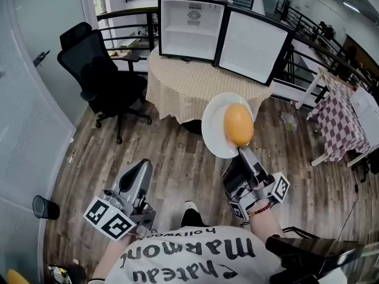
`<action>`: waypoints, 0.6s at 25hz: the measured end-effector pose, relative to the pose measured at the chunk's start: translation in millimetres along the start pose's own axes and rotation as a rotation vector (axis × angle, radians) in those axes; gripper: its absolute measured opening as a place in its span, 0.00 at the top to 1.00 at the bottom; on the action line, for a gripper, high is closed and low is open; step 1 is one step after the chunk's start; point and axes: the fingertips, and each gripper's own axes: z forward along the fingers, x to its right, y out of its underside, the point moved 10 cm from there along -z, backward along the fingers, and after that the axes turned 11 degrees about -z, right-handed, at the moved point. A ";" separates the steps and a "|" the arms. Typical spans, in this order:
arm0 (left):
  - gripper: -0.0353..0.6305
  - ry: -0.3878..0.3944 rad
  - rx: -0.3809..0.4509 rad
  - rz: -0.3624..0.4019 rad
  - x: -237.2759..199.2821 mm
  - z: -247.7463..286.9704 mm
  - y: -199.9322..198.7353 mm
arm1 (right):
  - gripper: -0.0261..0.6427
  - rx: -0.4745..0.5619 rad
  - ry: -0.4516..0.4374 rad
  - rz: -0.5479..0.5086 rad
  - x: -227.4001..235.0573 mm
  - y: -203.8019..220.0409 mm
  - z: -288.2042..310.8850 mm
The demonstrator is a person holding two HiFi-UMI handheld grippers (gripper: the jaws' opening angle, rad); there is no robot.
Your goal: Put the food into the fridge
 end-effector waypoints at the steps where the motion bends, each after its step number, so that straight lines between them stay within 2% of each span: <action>1: 0.94 -0.005 0.001 0.002 -8.4 10.3 -3.0 | 0.92 -0.002 -0.002 -0.001 7.6 -7.4 9.7; 10: 0.94 -0.021 0.033 0.030 -73.6 120.9 -32.9 | 0.92 -0.023 -0.005 -0.034 75.0 -94.7 96.6; 15: 0.94 -0.055 0.037 0.005 -104.1 154.8 -34.6 | 0.92 -0.009 -0.010 -0.052 105.5 -129.6 126.6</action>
